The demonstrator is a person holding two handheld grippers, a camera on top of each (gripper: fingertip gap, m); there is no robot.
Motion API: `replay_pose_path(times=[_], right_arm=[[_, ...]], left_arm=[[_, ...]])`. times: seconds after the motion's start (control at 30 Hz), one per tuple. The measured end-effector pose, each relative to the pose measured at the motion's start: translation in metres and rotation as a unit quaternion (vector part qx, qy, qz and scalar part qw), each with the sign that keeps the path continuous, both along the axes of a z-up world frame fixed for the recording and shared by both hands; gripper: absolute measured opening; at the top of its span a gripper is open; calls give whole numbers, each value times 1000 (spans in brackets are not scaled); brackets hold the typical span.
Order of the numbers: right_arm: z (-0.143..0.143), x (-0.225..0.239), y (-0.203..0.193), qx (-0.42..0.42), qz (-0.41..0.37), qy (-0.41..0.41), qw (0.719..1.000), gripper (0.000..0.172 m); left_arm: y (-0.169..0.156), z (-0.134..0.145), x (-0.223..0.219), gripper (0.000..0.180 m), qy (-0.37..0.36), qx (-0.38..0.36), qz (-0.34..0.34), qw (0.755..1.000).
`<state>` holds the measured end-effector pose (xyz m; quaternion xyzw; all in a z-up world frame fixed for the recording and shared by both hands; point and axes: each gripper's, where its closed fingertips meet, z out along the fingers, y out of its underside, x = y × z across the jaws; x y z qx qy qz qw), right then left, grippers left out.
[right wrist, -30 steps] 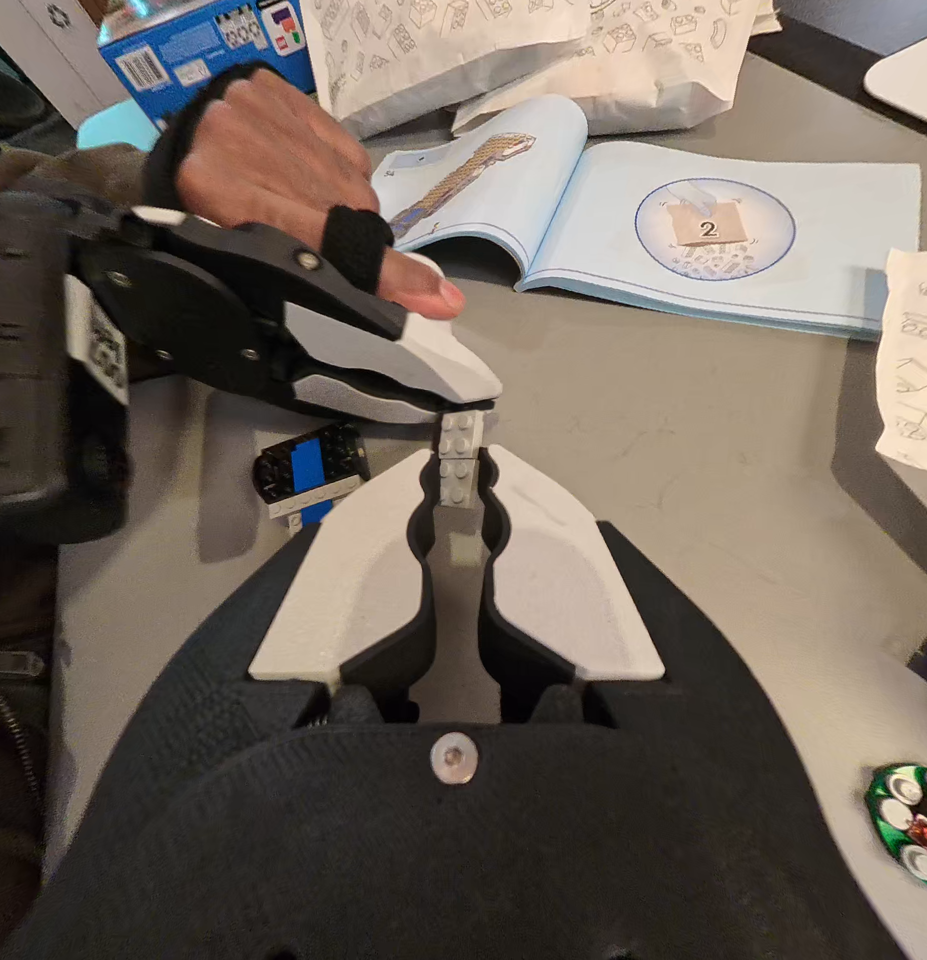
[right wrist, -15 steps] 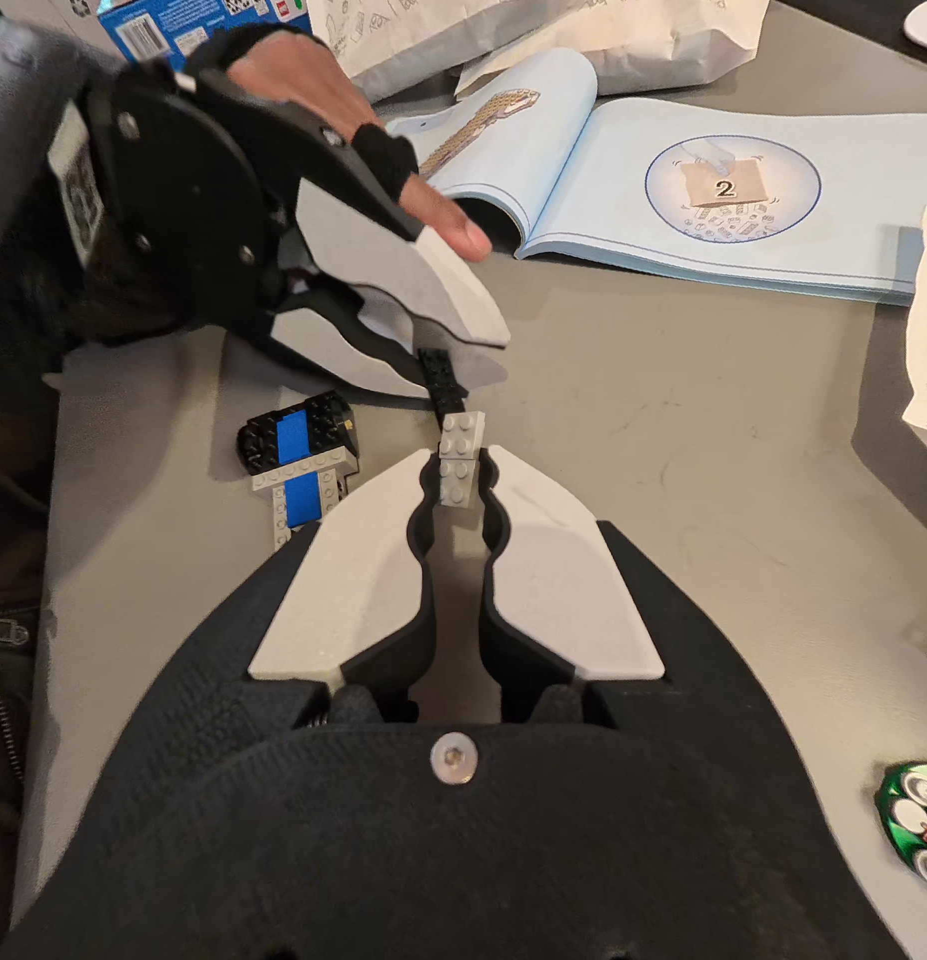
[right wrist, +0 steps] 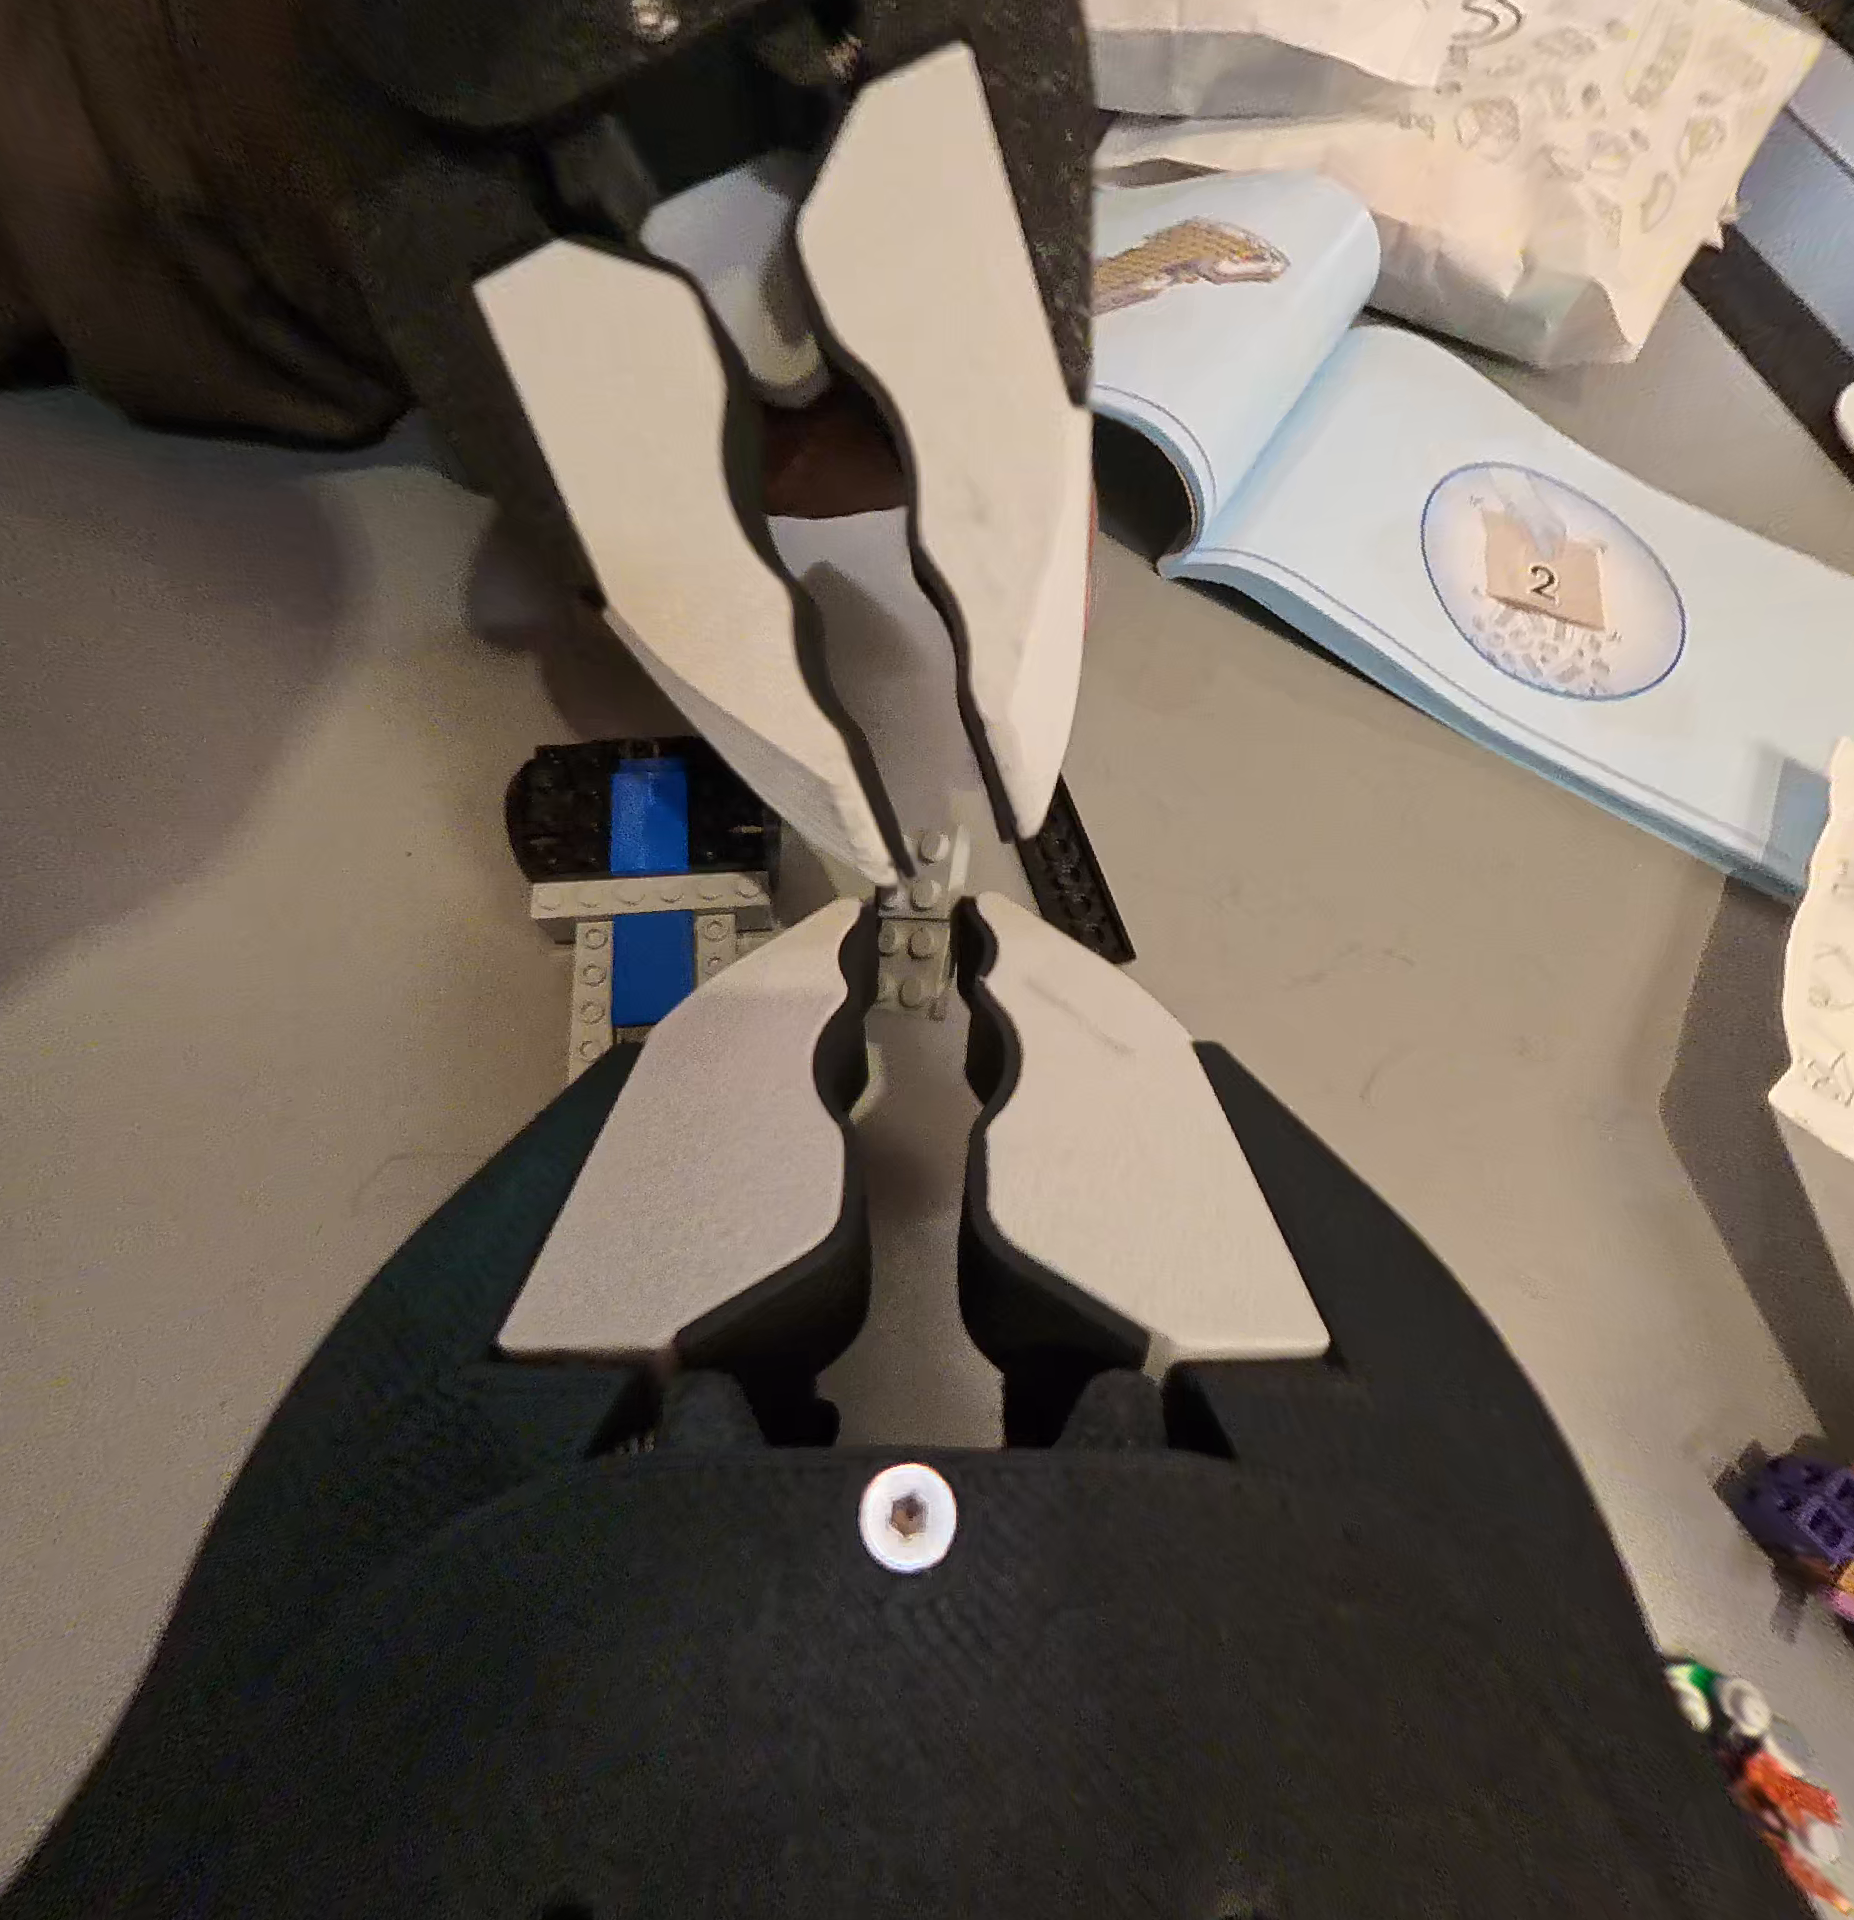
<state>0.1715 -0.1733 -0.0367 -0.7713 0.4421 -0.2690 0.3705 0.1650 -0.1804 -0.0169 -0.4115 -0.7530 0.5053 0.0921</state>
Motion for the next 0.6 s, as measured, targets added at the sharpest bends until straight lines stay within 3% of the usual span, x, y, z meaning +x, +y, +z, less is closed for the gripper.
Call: replay_pose_path(times=[0.23, 0.4, 0.6], right_arm=[[2, 0, 1, -47, 6, -21, 999, 14], [2, 1, -3, -59, 0, -27, 998, 14], [5, 1, -4, -51, -3, -35, 998, 14]], left_arm=[[3, -3, -1, 7, 83, 87, 4, 993], [2, -11, 2, 16, 82, 121, 22, 989], [2, -10, 3, 12, 97, 117, 16, 988]])
